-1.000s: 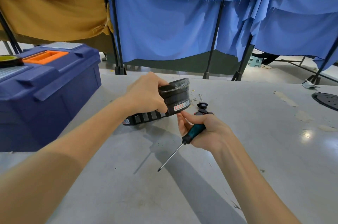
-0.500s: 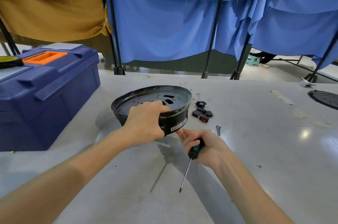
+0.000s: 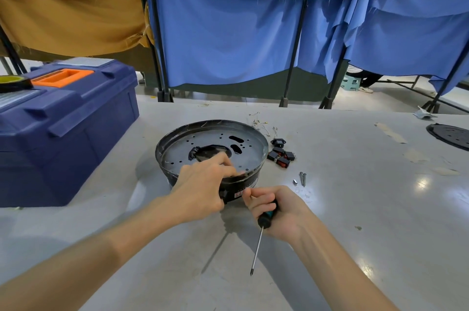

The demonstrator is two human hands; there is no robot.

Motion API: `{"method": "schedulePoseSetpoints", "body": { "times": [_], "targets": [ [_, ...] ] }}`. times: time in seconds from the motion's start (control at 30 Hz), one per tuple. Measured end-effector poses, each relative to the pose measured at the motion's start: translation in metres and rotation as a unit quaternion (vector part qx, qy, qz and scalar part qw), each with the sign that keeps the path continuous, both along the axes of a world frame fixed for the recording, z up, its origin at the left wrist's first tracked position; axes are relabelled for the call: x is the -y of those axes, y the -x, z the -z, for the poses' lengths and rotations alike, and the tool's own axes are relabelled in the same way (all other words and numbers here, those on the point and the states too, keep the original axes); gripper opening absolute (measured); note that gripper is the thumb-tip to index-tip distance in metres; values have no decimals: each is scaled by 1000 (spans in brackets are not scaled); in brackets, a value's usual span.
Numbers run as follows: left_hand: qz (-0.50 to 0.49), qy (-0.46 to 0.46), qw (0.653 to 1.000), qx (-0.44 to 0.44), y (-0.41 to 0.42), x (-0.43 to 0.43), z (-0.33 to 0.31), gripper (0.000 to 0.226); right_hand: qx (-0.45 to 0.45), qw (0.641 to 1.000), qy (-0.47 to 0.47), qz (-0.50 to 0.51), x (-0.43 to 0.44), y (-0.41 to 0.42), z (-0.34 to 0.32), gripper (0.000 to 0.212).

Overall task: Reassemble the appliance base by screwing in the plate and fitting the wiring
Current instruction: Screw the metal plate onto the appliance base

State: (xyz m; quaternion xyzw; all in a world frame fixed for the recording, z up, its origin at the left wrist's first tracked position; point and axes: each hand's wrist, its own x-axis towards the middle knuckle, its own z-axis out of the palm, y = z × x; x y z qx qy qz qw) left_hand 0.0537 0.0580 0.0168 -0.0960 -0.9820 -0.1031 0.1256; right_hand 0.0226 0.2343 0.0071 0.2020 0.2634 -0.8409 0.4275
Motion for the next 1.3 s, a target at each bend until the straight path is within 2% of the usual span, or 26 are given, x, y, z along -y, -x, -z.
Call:
{"method": "schedulePoseSetpoints", "body": {
  "times": [0.23, 0.37, 0.5, 0.63, 0.7, 0.77, 0.83, 0.97, 1.07, 1.1, 1.13, 1.23, 1.3],
  "targets": [
    [-13, 9, 1000, 7, -4, -6, 11, 60, 21, 1000, 14, 15, 3, -2, -14, 16],
    [-14, 14, 1000, 4, -5, -8, 14, 53, 51, 997, 47, 32, -5, 1, -18, 15],
    [-9, 24, 1000, 5, -6, -10, 17, 68, 50, 996, 58, 49, -15, 9, -21, 13],
    [-12, 23, 1000, 3, -7, -11, 16, 55, 2, 993, -11, 115, -27, 29, -20, 5],
    [-13, 27, 1000, 5, -8, -12, 16, 58, -69, 987, -90, 116, -29, 38, -19, 14],
    [-15, 36, 999, 4, -9, -13, 17, 63, -174, 947, -249, 101, -28, 47, -20, 32],
    [-15, 46, 999, 5, -10, -14, 17, 65, -267, 876, -394, 80, -24, 53, -22, 44],
    [34, 55, 997, 35, -11, -16, 14, 68, -386, 788, -479, -12, -10, 60, -23, 36],
    [67, -18, 993, 97, -12, -13, -1, 94, -430, 723, -537, -70, -2, 64, -19, 34],
    [70, -36, 991, 105, -11, -12, -6, 94, -438, 704, -554, -75, -1, 66, -18, 37],
    [74, -34, 991, 104, -9, -11, -11, 86, -443, 689, -568, -77, 0, 68, -17, 38],
    [86, 2, 992, 96, 0, -8, -21, 40, -448, 664, -591, -93, 1, 73, -17, 39],
    [98, 0, 989, 108, 7, -8, -21, 33, -454, 659, -589, -107, 3, 74, -18, 43]
  ]
}}
